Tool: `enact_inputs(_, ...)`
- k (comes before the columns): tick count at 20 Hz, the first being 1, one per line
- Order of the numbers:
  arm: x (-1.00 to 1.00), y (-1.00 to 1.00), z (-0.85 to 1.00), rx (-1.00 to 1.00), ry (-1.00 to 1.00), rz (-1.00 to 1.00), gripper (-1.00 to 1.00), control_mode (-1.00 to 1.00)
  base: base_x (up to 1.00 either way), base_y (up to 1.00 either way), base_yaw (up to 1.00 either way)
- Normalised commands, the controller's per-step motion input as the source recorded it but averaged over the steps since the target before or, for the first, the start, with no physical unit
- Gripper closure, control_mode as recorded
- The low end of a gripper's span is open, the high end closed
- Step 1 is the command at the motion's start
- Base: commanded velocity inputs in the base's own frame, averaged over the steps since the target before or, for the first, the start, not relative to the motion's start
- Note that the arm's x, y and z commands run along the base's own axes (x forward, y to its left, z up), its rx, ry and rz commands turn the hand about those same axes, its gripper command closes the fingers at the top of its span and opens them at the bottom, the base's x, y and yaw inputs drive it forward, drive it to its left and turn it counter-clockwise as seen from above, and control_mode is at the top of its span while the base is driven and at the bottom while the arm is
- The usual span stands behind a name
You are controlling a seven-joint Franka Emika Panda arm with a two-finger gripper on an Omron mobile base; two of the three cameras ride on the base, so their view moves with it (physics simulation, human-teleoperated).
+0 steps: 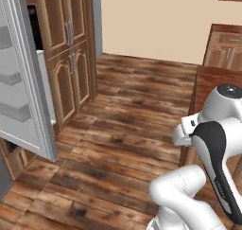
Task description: Place two dumplings into each of the tupperware containers and then place the containers in the fridge.
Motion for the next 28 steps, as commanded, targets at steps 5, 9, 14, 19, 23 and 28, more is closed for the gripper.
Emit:
enact_inputs(5, 0.0, 0.0, 0.0, 0.0, 0.0, 0.0, -1.0, 1.0, 0.02, -0.5, -0.44)
enact_inputs(9, 0.0, 0.0, 0.0, 0.0, 0.0, 0.0, -1.0, 1.0, 0.11, -0.25, -0.4)
enact_inputs(14, 0.0, 0.0, 0.0, 0.0, 0.0, 0.0, -1.0, 1.0, 0.17, 0.0, -0.26)
enact_inputs(19, 0.0, 0.0, 0.0, 0.0, 0.0, 0.0, -1.0, 1.0, 0.32, 0.0, -0.33)
enact_inputs(23, 0.0, 0.0, 0.0, 0.0, 0.0, 0.0, -1.0, 1.0, 0.53, 0.0, -0.35)
enact_inputs(28, 0.0, 0.0, 0.0, 0.0, 0.0, 0.0, -1.0, 1.0, 0.43, 0.0, -0.31)
